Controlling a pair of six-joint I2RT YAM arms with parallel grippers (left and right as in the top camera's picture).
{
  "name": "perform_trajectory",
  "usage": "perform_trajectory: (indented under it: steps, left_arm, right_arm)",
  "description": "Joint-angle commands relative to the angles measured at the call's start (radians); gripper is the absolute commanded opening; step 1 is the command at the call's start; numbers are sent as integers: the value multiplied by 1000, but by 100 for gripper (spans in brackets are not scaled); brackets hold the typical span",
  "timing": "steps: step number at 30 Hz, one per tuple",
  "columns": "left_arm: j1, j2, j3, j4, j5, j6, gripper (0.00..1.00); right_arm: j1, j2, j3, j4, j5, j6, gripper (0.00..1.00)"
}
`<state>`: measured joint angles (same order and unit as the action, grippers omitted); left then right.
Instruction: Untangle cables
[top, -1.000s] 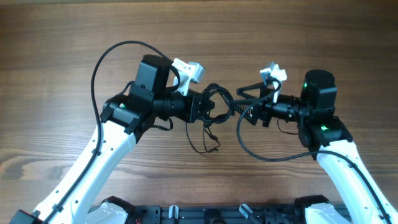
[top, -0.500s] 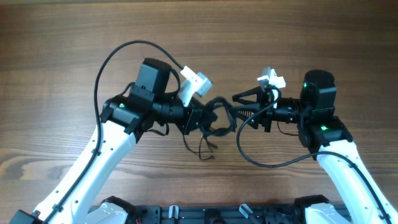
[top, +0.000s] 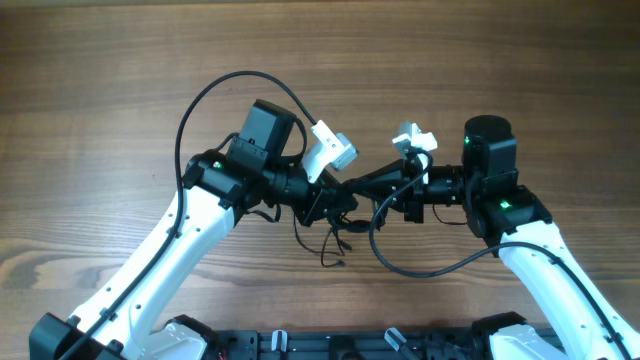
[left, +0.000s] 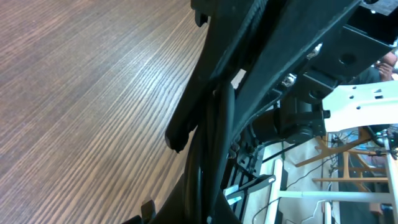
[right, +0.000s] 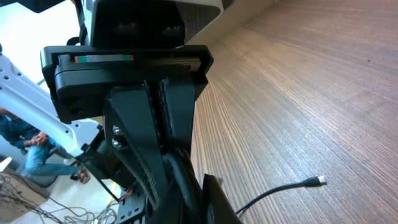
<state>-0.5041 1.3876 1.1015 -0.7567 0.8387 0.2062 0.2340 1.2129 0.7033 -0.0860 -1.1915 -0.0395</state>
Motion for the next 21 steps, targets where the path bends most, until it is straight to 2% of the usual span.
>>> perform_trajectory:
  steps: [1, 2, 3, 4, 7, 9, 11, 13, 15, 16, 21]
  left_arm:
    - [-2, 1, 10, 1, -45, 5, 39]
    - [-2, 1, 10, 4, -76, -27, 50]
    - [-2, 1, 10, 9, -119, -75, 74]
    - [-2, 1, 10, 17, -143, -109, 100]
    - [-2, 1, 10, 69, -168, -238, 100]
    - [-3, 1, 10, 132, -181, -393, 100]
    - [-3, 1, 10, 202, -283, -705, 100]
    - [-3, 2, 10, 206, -356, -911, 100]
    - [-5, 6, 10, 204, -384, -1146, 100]
    - [-9, 10, 10, 205, -389, -1222, 100]
    - [-56, 57, 10, 243, -414, -1456, 95]
  right_arm:
    - [2, 7, 6, 12, 61, 33, 4]
    - [2, 7, 6, 20, 103, 84, 4]
    - [2, 7, 6, 30, 294, 256, 4]
    - [2, 7, 6, 29, 433, 368, 4]
    - [2, 7, 6, 45, 628, 562, 4]
    - [2, 7, 6, 69, 722, 742, 4]
    - [2, 7, 6, 69, 838, 1019, 4]
    - [2, 7, 6, 71, 858, 1126, 4]
    - [2, 7, 6, 75, 858, 1224, 4]
    - [2, 7, 6, 76, 858, 1232, 4]
    - [2, 7, 6, 77, 858, 1237, 4]
